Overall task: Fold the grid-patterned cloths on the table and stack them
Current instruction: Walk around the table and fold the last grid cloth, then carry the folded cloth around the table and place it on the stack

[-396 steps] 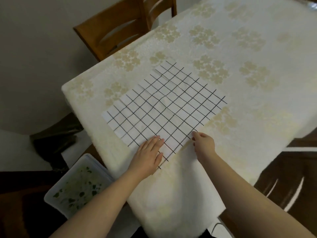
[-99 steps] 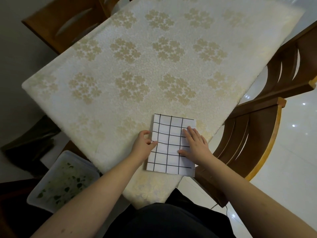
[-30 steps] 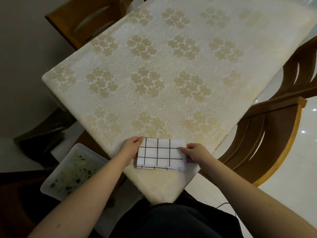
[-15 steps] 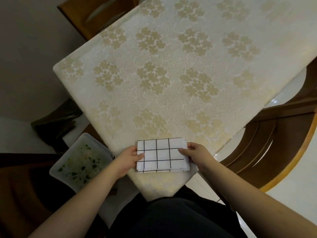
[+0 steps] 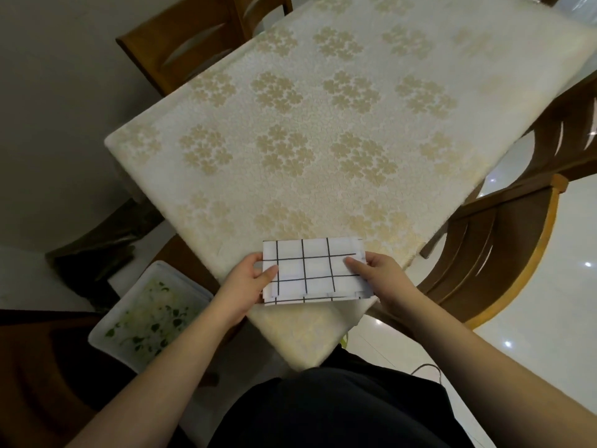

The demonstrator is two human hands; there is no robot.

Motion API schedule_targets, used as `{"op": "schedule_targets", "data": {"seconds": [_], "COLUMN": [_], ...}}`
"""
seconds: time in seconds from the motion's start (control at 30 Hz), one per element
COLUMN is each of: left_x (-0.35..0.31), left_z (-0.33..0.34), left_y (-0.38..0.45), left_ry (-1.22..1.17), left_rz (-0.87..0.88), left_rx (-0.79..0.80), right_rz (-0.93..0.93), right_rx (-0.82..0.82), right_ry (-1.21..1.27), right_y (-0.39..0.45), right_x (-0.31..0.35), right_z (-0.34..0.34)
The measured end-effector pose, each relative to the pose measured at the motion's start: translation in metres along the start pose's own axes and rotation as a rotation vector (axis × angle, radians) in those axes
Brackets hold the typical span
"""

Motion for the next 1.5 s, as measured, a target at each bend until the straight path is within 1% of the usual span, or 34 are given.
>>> {"op": "schedule_targets", "data": {"seconds": [0.07,0.17,0.3,0.43,0.57,0.83,0.9,0.97,1.13,1.2,1.33,1.5], "left_x": [-0.005,-0.007,0.003,-0.001,-0.006,-0.022,-0.024,-0.023,-0.018,-0.016,-0.013,-0.013], "left_z": [-0.002,-0.011,-0.016,0.009,0.047,0.145,0.177,0.199,0.296,0.337,0.409,0.474], "left_y": [-0.011,-0.035,-0.059,-0.082,-0.089,-0.097,-0.095,-0.091,-0.084,-0.085,-0.089,-0.086], "left_ry": [0.071,0.115,0.093,0.079,0.122,0.27,0.326,0.355,0.457,0.514,0.64,0.695], "left_rz": [0.038,0.081,0.127,0.141,0.136,0.129,0.123,0.124,0.116,0.127,0.158,0.121], "left_rx": [0.006,-0.001,0.035,0.14,0.265,0.473,0.514,0.523,0.605,0.64,0.648,0.683], "right_rz": [-0.006,-0.01,-0.069,-0.146,-0.18,-0.215,-0.227,-0.236,-0.258,-0.26,-0.253,-0.25], "right_rx": [-0.016,-0.041,-0.089,-0.189,-0.322,-0.55,-0.603,-0.633,-0.74,-0.772,-0.812,-0.819], "right_ry": [0.031,0.04,0.032,0.085,0.106,0.19,0.223,0.252,0.343,0.375,0.407,0.442], "right_y": [-0.017,-0.046,-0.09,-0.138,-0.184,-0.27,-0.293,-0.308,-0.371,-0.395,-0.434,-0.461], "right_x": [0.0,-0.002,-0.006,-0.016,-0.034,-0.076,-0.087,-0.097,-0.134,-0.149,-0.177,-0.195], "right_z": [0.005,0.018,0.036,0.038,0.024,-0.023,-0.039,-0.049,-0.098,-0.121,-0.17,-0.223]}}
Point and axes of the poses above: each hand's wrist, its own y-axis towards the middle knuckle, its own z-axis out of the palm, x = y × z, the point moved 7 cm from there along y, towards the middle knuckle, and after that the axes turned 13 degrees about x, right-handed, at the moved point
